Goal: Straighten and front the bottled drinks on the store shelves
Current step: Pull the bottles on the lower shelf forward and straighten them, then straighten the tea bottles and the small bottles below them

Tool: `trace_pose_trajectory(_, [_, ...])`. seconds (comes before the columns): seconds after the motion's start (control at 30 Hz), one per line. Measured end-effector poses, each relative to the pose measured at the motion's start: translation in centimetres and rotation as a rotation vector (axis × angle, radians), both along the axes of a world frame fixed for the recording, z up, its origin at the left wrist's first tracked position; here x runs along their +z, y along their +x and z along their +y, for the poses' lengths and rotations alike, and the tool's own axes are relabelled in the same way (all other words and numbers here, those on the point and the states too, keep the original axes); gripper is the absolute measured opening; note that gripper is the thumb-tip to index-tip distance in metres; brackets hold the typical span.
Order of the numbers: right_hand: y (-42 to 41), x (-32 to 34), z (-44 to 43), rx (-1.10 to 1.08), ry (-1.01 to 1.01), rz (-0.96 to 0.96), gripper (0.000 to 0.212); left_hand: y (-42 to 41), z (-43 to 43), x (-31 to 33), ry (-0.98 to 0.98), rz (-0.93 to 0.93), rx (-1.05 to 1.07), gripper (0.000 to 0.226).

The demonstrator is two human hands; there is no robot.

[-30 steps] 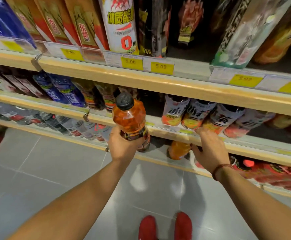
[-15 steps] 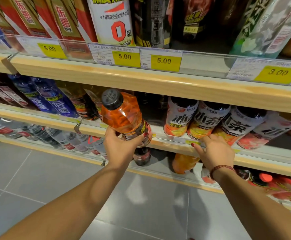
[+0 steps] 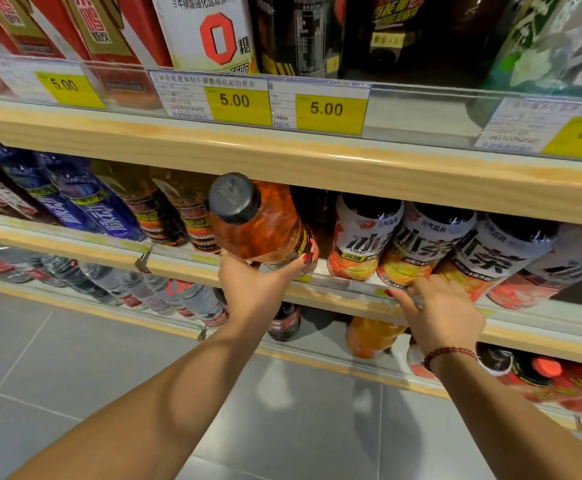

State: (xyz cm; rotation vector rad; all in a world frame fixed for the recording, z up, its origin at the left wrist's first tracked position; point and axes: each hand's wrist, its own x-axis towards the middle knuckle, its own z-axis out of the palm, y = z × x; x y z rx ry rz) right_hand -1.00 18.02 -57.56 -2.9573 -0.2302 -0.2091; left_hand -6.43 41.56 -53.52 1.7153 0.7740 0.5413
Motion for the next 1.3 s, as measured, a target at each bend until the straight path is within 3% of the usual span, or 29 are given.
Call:
trace_pose_trajectory(0.17, [-0.1,-0.6,-0.1,-0.001,0.051,-0.066,0.034,1.0,-0.7,-0.5,-0.003,-0.075,-0.057,0.088])
trace_pose_trajectory(0.43, [-0.3,-0.9,-0.2,-0.008,0.051,-0.105,0.035,2.6,-0.8,-2.2,0.107,-0.118,-0.046,0.065])
trace_pose_trajectory(0.7, [-0.5,-1.1,-0.2,0.009,0.035,-0.166,0.037,4.6,-0.2,-1.9,0.420,0.118,-0.126,0.048])
trace_pose_trajectory(0.83, [-0.5,-1.2,-0.1,-0.006,0.042,-0.157,0.034,5.4,-0.1,-1.5,0.449,0.187,-0.123,0.067])
trace_pose_trajectory(0.97, [-0.5,-1.3,-0.1,-0.023,0.059,-0.151,0.032,4.6,-0.5,-2.6,0.380,0.120,-0.093,0.056])
trace_pose_trajectory(1.17, [-0.4,-1.7,-0.3,-0.012,0.072,-0.170,0.034,4.0,-0.9,-4.3,0.114,-0.019,-0.077,0.053])
trace_pose_trajectory(1.3, [-0.4,-1.7,-0.3,-0.018,0.096,-0.178,0.034,3.4,-1.2,-4.7,0.115,-0.040,-0.097,0.041])
